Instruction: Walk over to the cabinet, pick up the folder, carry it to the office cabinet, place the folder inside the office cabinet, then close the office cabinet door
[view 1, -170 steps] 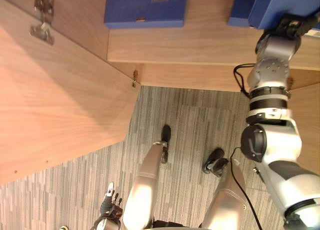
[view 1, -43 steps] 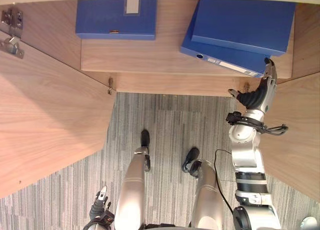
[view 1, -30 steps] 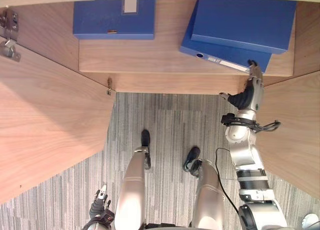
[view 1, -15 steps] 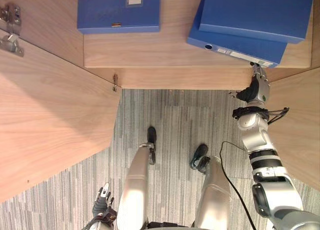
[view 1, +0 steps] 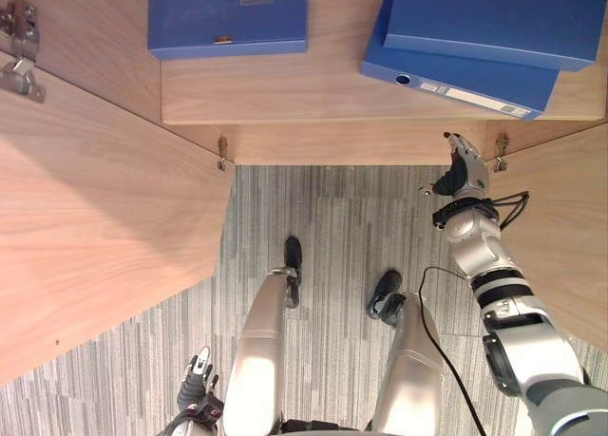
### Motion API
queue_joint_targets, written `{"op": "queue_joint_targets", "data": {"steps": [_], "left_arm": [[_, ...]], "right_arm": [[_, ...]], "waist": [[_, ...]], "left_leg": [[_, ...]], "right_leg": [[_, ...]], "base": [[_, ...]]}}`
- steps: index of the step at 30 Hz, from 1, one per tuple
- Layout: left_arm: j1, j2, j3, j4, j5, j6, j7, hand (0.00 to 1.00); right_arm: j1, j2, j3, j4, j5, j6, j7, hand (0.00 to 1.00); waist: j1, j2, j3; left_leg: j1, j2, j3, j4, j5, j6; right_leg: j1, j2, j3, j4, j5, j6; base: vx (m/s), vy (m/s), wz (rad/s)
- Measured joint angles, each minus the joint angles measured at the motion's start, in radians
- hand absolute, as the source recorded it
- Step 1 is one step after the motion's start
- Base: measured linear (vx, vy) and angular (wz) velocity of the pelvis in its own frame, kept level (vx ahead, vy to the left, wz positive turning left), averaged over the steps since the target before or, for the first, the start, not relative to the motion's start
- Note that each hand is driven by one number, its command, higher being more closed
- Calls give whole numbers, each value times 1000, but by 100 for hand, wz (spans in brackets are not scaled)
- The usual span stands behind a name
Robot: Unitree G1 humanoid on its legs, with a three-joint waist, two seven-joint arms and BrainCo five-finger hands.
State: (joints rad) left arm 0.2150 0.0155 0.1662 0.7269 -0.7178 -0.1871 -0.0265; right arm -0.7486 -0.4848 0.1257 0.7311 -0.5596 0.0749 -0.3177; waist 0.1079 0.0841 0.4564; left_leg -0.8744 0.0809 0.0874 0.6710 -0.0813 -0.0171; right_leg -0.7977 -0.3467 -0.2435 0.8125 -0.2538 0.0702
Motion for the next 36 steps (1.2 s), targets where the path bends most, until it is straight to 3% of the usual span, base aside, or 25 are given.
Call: {"op": "queue_joint_targets", "data": {"steps": [13, 24, 36], "left_arm": [[-5, -3, 4, 7, -3, -6, 3, 0], [-5, -9, 15, 7, -3, -5, 4, 0], [-3, -19, 16, -64, -26, -1, 4, 0]], "right_arm": [[-147, -77, 32, 5, 109, 2, 0, 0], [-176, -94, 34, -111, 153, -8, 7, 0], [-320, -101, 73, 69, 273, -23, 71, 0]], "waist": [[3, 1, -1], [6, 1, -1], [15, 3, -2]], "left_leg": [[-14, 1, 1, 2, 0, 0], [-14, 15, 1, 3, 0, 0], [-14, 27, 3, -12, 4, -3]], "right_leg": [[-17, 1, 2, 3, 0, 0], [-15, 18, 2, -9, 6, -6], [-15, 32, 2, -29, 16, -9]], "base": [[0, 0, 0], [-3, -2, -2], [-2, 1, -3]]}}
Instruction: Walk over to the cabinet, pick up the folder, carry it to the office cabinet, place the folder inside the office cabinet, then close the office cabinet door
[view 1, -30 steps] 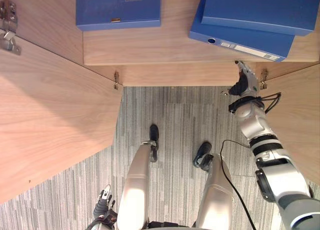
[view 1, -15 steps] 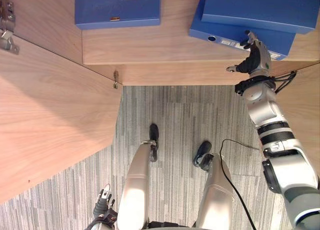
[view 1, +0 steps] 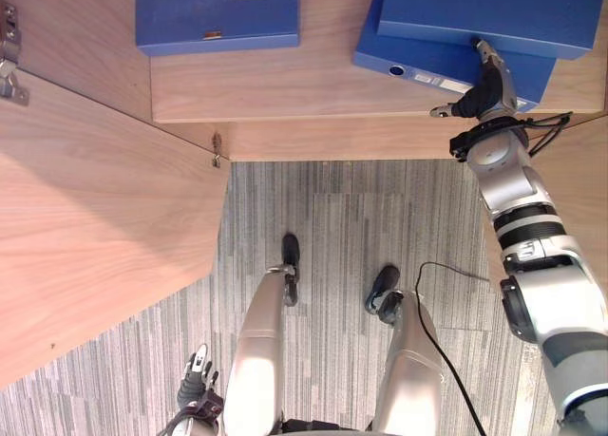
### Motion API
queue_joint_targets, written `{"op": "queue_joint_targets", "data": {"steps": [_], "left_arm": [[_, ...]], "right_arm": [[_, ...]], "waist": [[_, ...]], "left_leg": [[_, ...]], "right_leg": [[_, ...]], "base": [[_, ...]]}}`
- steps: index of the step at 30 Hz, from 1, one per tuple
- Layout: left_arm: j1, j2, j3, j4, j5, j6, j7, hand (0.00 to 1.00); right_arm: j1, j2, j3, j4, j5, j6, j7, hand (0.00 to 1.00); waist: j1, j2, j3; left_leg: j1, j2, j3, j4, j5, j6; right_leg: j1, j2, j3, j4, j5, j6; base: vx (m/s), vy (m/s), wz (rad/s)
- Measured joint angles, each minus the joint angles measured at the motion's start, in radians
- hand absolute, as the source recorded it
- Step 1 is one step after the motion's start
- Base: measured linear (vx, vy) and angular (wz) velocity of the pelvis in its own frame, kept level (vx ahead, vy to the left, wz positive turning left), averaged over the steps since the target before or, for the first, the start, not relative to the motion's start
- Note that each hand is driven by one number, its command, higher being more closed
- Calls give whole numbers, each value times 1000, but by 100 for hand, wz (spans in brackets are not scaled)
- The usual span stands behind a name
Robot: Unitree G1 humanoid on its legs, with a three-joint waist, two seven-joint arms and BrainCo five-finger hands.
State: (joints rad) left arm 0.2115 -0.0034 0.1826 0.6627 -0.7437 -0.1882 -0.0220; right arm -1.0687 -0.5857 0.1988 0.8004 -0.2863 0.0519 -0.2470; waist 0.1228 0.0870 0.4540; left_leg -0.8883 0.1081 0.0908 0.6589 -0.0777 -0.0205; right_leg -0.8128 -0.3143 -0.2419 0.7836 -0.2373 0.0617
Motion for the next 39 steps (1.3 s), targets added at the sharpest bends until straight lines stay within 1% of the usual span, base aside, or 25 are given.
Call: {"op": "queue_joint_targets", "data": {"steps": [3, 5, 11, 15, 17, 19, 20, 22, 23, 25, 26, 27, 28, 30, 32, 34, 36, 39], "left_arm": [[3, -8, 0, -30, 0, 5, 2, 0], [9, -13, -2, -58, -2, 8, 6, 0], [28, -25, -27, -158, -2, 20, 7, 0], [49, -30, -48, -205, -2, 23, 14, 0], [51, -30, -49, -214, -3, 24, 15, 0], [60, -29, -58, -227, -3, 24, 19, 0], [66, -29, -61, -234, -3, 24, 20, 0], [84, -27, -69, -242, -2, 24, 21, 0], [89, -26, -69, -240, -2, 24, 21, 0], [89, -24, -71, -235, -2, 24, 21, 0], [89, -14, -83, -228, -2, 24, 21, 0], [89, -1, -95, -222, -1, 24, 21, 0], [90, 11, -104, -219, -1, 24, 21, 0], [90, 19, -106, -216, -1, 23, 21, 0], [90, 31, -112, -207, 0, 21, 22, 0], [89, 42, -123, -199, 1, 20, 26, 0], [89, 46, -130, -195, 2, 19, 30, 0], [89, 47, -132, -190, 2, 18, 32, 0]], "right_arm": [[-4, 1, 5, 1, 31, -7, 7, 0], [-6, 1, 29, 2, 32, -9, 7, 0], [-3, 4, 39, 35, 32, -20, 10, 0], [15, 5, 38, 31, 30, -23, 9, 0], [35, 4, 37, -1, 29, -20, 2, 0], [119, 9, 37, -135, -11, -3, -11, 0], [150, 14, 36, -172, -18, -2, -15, 0], [256, 52, 27, -282, -170, 7, -59, 0], [285, 64, 27, -297, -228, 9, -80, 0], [298, 71, 22, -297, -283, 16, -98, 0], [303, 79, 14, -297, -304, 30, -112, 0], [310, 89, -4, -297, -322, 36, -120, 0], [317, 100, -26, -297, -325, 44, -144, 0], [317, 102, -38, -298, -326, 51, -166, 0], [317, 110, -73, -318, -328, 74, -212, 0], [321, 125, -97, -348, -334, 82, -251, 0], [326, 125, -97, -386, -367, 84, -285, 0], [328, 136, -97, -420, -380, 84, -308, 0]], "waist": [[1, 0, -1], [0, 1, -2], [3, 9, -11], [6, 9, -14], [7, 9, -14], [9, 9, -14], [9, 9, -14], [5, 9, -14], [4, 9, -14], [5, 10, -14], [5, 10, -14], [5, 10, -14], [7, 10, -14], [7, 12, -13], [8, 17, -10], [8, 17, -10], [9, 19, -9], [10, 23, -7]], "left_leg": [[2, -2, 0, -11, 5, -1], [8, -4, 0, -19, 8, -2], [25, -6, 1, -39, 16, -5], [40, -8, 3, -55, 21, -6], [40, -8, 4, -57, 22, -5], [40, -3, 5, -61, 22, -5], [40, 0, 6, -62, 22, -5], [40, 2, 6, -67, 22, -5], [41, 2, 6, -69, 22, -5], [45, 3, 6, -74, 23, -4], [50, 2, 6, -78, 24, -3], [53, 2, 6, -79, 25, -3], [54, 2, 5, -80, 25, -3], [53, 1, 5, -80, 25, -2], [53, 0, 5, -80, 26, -2], [53, 0, 5, -81, 26, -2], [52, 0, 5, -82, 26, -2], [52, 0, 5, -82, 25, -2]], "right_leg": [[0, -1, -1, -5, 1, 0], [2, -1, -1, -8, 1, 0], [18, 0, -4, -22, 5, 0], [33, 3, -5, -44, 14, 2], [33, 4, -4, -48, 17, 3], [36, 14, -4, -65, 25, 3], [37, 17, -4, -72, 28, 3], [40, 22, -4, -86, 34, 5], [42, 25, -4, -92, 38, 6], [46, 28, -4, -101, 43, 5], [51, 29, -4, -106, 46, 5], [54, 30, -4, -109, 47, 5], [55, 31, -4, -110, 47, 5], [55, 31, -4, -112, 49, 6], [55, 31, -3, -113, 51, 6], [54, 31, -3, -114, 51, 6], [53, 32, -3, -114, 50, 6], [53, 32, -3, -114, 50, 6]], "base": [[0, 0, 0], [0, 0, 0], [0, 0, 0], [0, 0, 0], [0, 0, 0], [14, 3, -7], [21, 2, -11], [23, 3, -6], [14, 1, -3], [1, 4, -4], [0, 0, 0], [0, 0, 0], [0, 0, 0], [0, 0, 0], [0, 0, 0], [0, 0, 0], [0, 0, 0], [0, 0, 0]]}}
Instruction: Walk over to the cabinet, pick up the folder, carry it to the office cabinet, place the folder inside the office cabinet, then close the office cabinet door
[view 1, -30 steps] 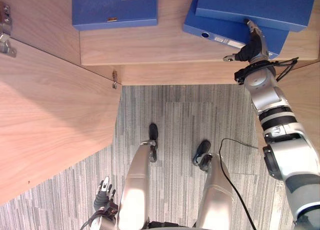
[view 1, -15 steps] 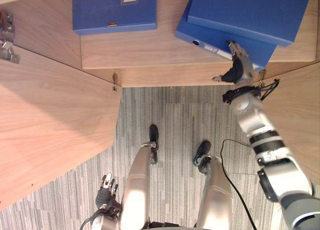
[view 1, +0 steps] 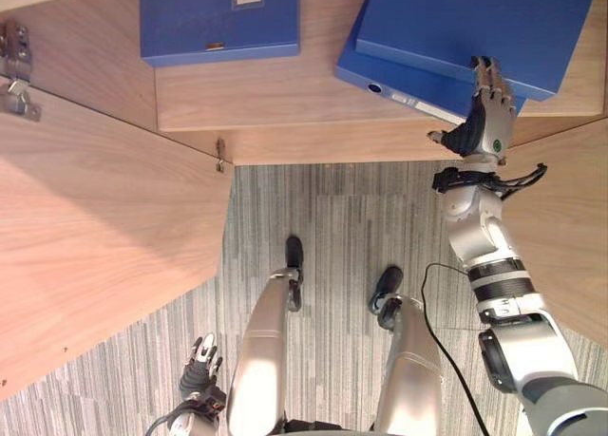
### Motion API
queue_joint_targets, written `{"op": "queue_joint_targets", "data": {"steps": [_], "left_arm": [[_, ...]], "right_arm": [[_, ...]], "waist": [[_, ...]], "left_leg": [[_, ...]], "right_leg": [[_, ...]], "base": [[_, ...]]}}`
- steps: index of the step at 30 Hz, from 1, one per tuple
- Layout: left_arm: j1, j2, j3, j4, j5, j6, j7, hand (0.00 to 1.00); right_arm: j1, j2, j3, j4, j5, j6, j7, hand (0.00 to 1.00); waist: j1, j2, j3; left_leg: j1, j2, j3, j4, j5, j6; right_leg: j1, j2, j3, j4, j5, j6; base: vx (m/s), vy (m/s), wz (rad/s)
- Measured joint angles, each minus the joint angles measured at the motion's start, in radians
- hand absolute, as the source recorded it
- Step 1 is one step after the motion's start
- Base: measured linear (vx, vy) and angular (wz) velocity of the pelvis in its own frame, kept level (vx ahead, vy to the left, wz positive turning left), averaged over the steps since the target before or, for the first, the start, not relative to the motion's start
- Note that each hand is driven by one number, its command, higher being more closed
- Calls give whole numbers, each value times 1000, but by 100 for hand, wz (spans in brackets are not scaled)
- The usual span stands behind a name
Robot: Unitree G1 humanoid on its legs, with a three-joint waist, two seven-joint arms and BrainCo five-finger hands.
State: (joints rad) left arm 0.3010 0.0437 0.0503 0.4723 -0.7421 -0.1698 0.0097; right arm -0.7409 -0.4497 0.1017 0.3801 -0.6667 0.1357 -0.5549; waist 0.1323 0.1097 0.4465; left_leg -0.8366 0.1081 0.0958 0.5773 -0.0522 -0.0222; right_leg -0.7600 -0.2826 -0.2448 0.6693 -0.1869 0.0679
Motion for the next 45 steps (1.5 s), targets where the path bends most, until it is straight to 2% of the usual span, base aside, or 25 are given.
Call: {"op": "queue_joint_targets", "data": {"steps": [4, 11, 18, 20, 23, 25, 27, 28, 30, 32, 34, 36, 39, 41, 42, 43, 45], "left_arm": [[0, 2, -6, 4, 0, -2, 2, 0], [0, 3, -28, 12, -1, -3, 6, 0], [-1, 4, -45, 13, -3, -4, 28, 0], [-2, 5, -45, 16, -4, -4, 32, 0], [-10, 23, -45, 30, -3, -4, 34, 0], [-33, 41, -33, 38, 1, 4, 41, 0], [-49, 36, 9, 39, 13, 10, 40, 0], [-49, 29, 42, 39, 35, 11, 41, 0], [-51, 6, 89, 59, 45, 13, 41, 0], [-70, -33, 115, 113, 51, 20, 41, 0], [-82, -72, 168, 190, 82, 38, 40, 0], [-83, -92, 213, 260, 117, 49, 39, 0], [-84, -97, 273, 345, 186, 66, 27, 0], [-84, -98, 299, 389, 203, 72, 19, 0], [-85, -99, 306, 395, 204, 74, 18, 0], [-85, -102, 334, 414, 216, 79, 15, 0], [-90, -101, 373, 448, 233, 87, 14, 0]], "right_arm": [[2, 25, 16, -5, -26, -2, 2, 0], [7, 48, 90, -5, -59, -12, 6, 0], [98, 126, 158, 37, -52, -44, 17, 0], [161, 168, 175, 108, -9, -56, 41, 0], [270, 256, 174, 263, 85, -67, 82, 0], [303, 311, 156, 444, 229, -90, 127, 0], [336, 352, 124, 584, 396, -90, 192, 0], [376, 376, 97, 633, 490, -92, 223, 0], [426, 408, 47, 677, 585, -105, 246, 0], [475, 424, -22, 721, 661, -121, 261, 0], [567, 436, -148, 733, 768, -124, 288, 0], [613, 436, -237, 742, 789, -127, 317, 0], [681, 445, -352, 753, 760, -126, 380, 0], [697, 456, -419, 759, 765, -124, 409, 0], [697, 458, -431, 760, 765, -124, 411, 0], [700, 467, -471, 763, 778, -122, 423, 0], [710, 475, -510, 761, 831, -123, 433, 0]], "waist": [[5, 15, 7], [18, 24, 12], [14, 25, 14], [8, 24, 14], [-25, 17, 17], [-34, 0, 25], [-33, -16, 20], [-33, -33, 11], [-32, -59, -11], [-32, -65, -28], [-33, -70, -95], [-34, -74, -168], [-33, -92, -271], [-32, -92, -315], [-32, -92, -318], [-33, -97, -336], [-34, -101, -360]], "left_leg": [[-2, 0, -1, 1, 0, 0], [-5, 0, -3, 1, 0, 0], [38, 12, -1, -31, 4, -1], [99, 9, 6, -85, 17, -3], [214, 7, 7, -186, 49, -12], [300, 15, 11, -252, 69, -23], [379, 28, 10, -287, 74, -29], [423, 42, 11, -291, 69, -36], [466, 58, 10, -271, 50, -51], [497, 77, -4, -217, 21, -52], [526, 75, -24, -193, 9, -65], [571, 61, -40, -247, 7, -74], [647, 21, -52, -384, 63, -81], [691, 5, -57, -465, 92, -77], [701, 3, -57, -478, 95, -72], [724, -2, -49, -512, 102, -56], [761, -8, -27, -543, 111, -56]], "right_leg": [[-1, 1, 0, 1, 0, 0], [-3, 3, 0, -1, 0, 0], [50, 29, -2, -65, 25, 0], [111, 40, -4, -120, 43, 4], [228, 57, -25, -223, 73, 4], [310, 79, -34, -281, 88, 2], [394, 100, -45, -321, 91, 0], [441, 112, -45, -338, 90, -1], [493, 129, -48, -343, 73, -11], [556, 144, -61, -339, 53, -16], [619, 142, -100, -338, 28, -16], [650, 137, -123, -354, 23, -12], [705, 120, -142, -417, 40, 5], [738, 129, -141, -490, 77, 11], [744, 130, -139, -500, 82, 13], [755, 132, -130, -528, 96, 13], [778, 132, -112, -558, 110, 19]], "base": [[0, 0, 0], [1, -9, 0], [17, -8, -5], [49, -14, -6], [97, -32, -1], [119, -77, -8], [120, -94, -8], [115, -97, -12], [90, -96, -14], [47, -95, 6], [16, -61, 38], [29, -7, 38], [42, 28, 30], [40, 25, 2], [42, 33, -19], [56, 46, -25], [69, 49, -27]]}}
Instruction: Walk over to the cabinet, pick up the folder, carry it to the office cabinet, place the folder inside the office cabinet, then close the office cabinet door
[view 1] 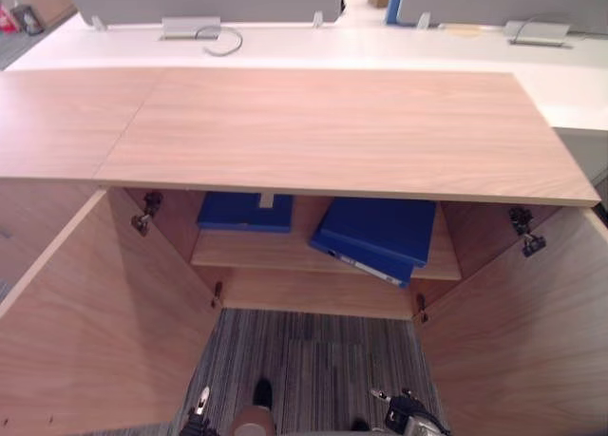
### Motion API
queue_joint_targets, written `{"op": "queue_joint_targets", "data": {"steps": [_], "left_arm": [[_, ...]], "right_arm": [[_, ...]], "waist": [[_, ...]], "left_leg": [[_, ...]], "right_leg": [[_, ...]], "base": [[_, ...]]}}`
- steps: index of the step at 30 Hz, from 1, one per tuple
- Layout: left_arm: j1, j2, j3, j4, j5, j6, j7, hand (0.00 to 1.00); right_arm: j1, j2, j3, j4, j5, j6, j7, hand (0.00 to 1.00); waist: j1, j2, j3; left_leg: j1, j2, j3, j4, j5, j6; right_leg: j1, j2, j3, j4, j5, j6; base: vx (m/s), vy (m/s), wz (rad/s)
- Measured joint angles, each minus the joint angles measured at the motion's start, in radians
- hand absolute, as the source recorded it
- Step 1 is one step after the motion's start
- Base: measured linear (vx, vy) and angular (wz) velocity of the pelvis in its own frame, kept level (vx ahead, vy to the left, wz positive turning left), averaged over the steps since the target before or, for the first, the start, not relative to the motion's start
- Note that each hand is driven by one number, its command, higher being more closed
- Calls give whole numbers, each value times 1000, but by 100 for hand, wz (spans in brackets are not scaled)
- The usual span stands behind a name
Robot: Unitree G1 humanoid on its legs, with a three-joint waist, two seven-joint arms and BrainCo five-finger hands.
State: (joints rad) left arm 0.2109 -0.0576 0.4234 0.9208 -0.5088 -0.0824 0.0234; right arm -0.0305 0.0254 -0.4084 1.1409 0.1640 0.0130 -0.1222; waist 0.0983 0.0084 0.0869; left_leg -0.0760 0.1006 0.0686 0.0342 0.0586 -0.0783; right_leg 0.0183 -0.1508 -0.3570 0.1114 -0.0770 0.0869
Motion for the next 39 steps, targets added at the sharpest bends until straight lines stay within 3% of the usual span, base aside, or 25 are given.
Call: {"op": "queue_joint_targets", "data": {"steps": [5, 15, 17, 20, 22, 23, 25, 26, 29, 30, 31, 32, 35, 39], "left_arm": [[-1, 17, 26, 67, 7, 6, 1, 0], [-3, 45, -22, 91, 11, 0, 1, 0], [-3, 45, -25, 88, 31, -3, 1, 0], [2, 39, -24, 81, 49, -2, 4, 0], [8, 42, -10, 60, 94, -2, 2, 0], [9, 41, -6, 58, 112, -2, 1, 0], [8, 46, -5, 59, 130, -2, 0, 0], [3, 46, -2, 59, 143, -2, 0, 0], [-8, 44, 20, 61, 162, -2, 5, 0], [-10, 43, 36, 61, 162, -2, 6, 0], [-9, 46, 71, 59, 161, -3, 6, 0], [-14, 22, 106, 73, 160, 3, 10, 0], [-10, -21, 146, 77, 164, 8, 11, 0], [-9, -21, 154, 93, 164, 11, 11, 0]], "right_arm": [[12, 20, -131, 6, 55, -6, 9, 0], [-3, 19, -235, 52, 22, 6, 21, 0], [-2, 19, -236, 48, 7, 7, 21, 0], [8, 17, -196, -7, -10, 9, 19, 0], [27, 19, -122, -52, -28, 0, 11, 0], [31, 18, -102, -58, -28, -2, 9, 0], [36, 18, -71, -61, -28, -2, 4, 0], [34, 19, -71, -60, -28, -2, 3, 0], [33, 20, -67, -58, -27, -1, 3, 0], [35, 22, -54, -55, -27, 0, 3, 0], [41, 27, -23, -47, -27, 0, 4, 0], [44, 12, -22, -45, -27, 3, 5, 0], [39, -8, -22, -46, -27, 4, 5, 0], [38, -10, -33, -36, -24, 2, 5, 0]], "waist": [[-6, -13, -52], [-17, -32, -47], [-21, -28, -43], [-23, -10, -27], [-30, -22, -14], [-31, -23, -14], [-38, -25, -15], [-41, -24, -13], [-49, -25, -11], [-52, -34, -8], [-52, -67, -7], [-53, -51, -19], [-52, 0, -33], [-55, 10, -47]], "left_leg": [[55, -22, 21, -37, -6, 11], [115, -85, -66, -22, -48, 48], [118, -96, -66, -10, -70, 48], [150, -106, -76, -6, -100, 77], [178, -113, -50, 13, -115, 96], [184, -109, -46, 13, -118, 98], [199, -94, -42, 8, -119, 101], [196, -80, -43, 11, -117, 105], [196, -47, -58, 35, -138, 86], [200, -38, -66, 53, -155, 71], [208, -42, -71, 69, -181, 43], [222, -12, -78, 65, -193, 27], [250, 61, -68, 24, -174, -3], [271, 121, -29, -21, -166, -30]], "right_leg": [[38, -8, 33, -53, 17, 13], [113, -65, 24, -59, 20, 15], [95, -85, 27, -8, 16, 11], [-26, -143, 37, 280, 3, -8], [-130, -203, 38, 498, 32, -48], [-138, -207, 38, 521, 41, -56], [-135, -198, 35, 499, 25, -44], [-135, -185, 31, 418, -4, -29], [-114, -165, 31, 249, 2, -24], [-96, -164, 30, 193, 24, -22], [-78, -177, 32, 154, 90, 25], [-64, -152, 13, 166, 56, 41], [-71, -76, 1, 161, 16, 17], [-70, -9, 3, 141, -1, 1]], "base": [[105, 39, -22], [45, 68, 4], [-39, 126, -11], [-31, 134, -44], [-60, 106, -34], [-29, 74, -20], [11, -1, -11], [55, -76, -7], [80, -137, 11], [68, -224, 21], [111, -366, 22], [87, -311, 15], [142, -287, -11], [124, -161, -16]]}}
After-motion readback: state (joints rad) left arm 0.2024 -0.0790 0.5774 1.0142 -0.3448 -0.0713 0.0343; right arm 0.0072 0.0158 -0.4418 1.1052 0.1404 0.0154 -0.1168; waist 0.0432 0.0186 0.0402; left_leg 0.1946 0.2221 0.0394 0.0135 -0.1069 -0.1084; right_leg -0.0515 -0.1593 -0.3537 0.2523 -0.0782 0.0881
